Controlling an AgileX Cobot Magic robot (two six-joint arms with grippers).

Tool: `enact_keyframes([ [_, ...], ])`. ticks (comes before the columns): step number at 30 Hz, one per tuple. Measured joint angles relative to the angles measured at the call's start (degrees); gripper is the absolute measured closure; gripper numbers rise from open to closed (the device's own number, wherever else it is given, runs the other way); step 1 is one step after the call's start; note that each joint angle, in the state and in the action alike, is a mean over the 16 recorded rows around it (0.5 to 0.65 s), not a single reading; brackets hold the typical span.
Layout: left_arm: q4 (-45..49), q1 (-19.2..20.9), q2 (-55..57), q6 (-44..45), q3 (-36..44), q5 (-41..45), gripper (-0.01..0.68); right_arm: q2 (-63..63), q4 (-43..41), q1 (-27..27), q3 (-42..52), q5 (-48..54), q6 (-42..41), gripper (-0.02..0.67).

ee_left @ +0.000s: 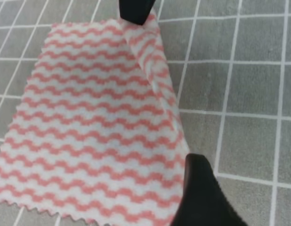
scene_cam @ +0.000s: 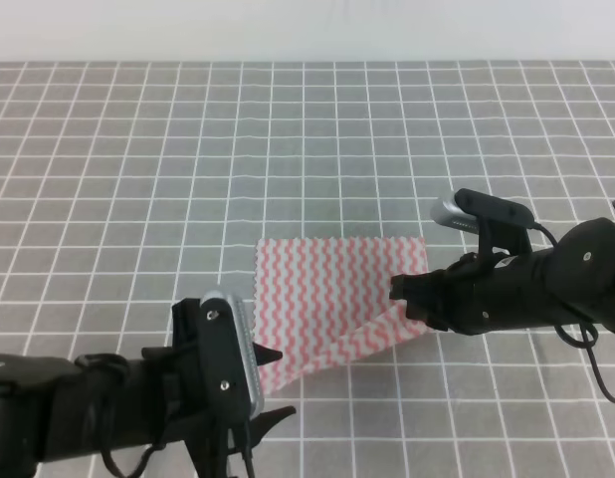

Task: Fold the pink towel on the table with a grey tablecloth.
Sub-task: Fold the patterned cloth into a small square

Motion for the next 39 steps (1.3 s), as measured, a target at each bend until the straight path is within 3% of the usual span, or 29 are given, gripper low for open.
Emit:
enact_keyframes([
  [6,0.0,0.0,2.8,4.4,-0.8,0.5,0.290,0.1,0.0,0.0,0.0,-0.1,0.0,0.663],
  [32,-0.4,0.2,15.2,5.1,-5.8,-6.0,0.291,0.3,-0.1,0.1,0.0,0.5,-0.1,0.663],
  [39,-0.6,0.3,16.1,4.9,-6.0,-6.0,0.321,0.4,-0.1,0.1,0.0,0.7,-0.1,0.663],
])
